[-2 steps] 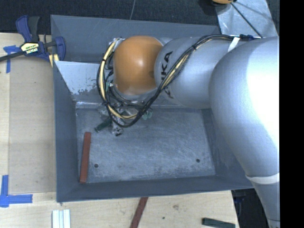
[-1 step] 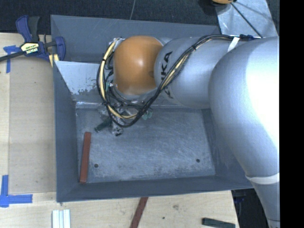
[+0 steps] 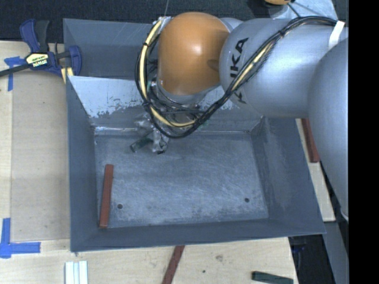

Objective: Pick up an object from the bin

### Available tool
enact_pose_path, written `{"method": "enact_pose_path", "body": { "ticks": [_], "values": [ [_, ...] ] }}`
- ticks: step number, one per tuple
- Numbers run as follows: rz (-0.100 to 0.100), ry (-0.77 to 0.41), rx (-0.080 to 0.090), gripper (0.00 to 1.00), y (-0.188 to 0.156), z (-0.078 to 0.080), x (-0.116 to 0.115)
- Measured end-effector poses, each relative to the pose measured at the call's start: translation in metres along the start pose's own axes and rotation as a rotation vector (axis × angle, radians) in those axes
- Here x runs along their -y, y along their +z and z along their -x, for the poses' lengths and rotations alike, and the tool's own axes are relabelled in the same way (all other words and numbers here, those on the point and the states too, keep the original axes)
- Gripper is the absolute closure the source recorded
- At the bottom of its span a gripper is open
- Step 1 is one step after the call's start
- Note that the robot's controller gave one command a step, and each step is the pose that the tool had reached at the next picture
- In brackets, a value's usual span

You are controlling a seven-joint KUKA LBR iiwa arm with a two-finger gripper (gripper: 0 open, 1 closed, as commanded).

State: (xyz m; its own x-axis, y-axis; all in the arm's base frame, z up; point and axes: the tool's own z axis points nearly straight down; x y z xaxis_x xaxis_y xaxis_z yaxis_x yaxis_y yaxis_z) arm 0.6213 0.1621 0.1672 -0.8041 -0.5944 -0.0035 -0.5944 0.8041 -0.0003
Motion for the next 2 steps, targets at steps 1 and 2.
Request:
{"method": "enact_pose_path", "body": {
  "ticks": [1,2],
  "values": [
    [0.0,0.001,0.0,1.0,0.0,0.0,0.0],
    [0.0,0.014,0.0,1.0,-0.065,-0.006,-0.008]
  ]
}}
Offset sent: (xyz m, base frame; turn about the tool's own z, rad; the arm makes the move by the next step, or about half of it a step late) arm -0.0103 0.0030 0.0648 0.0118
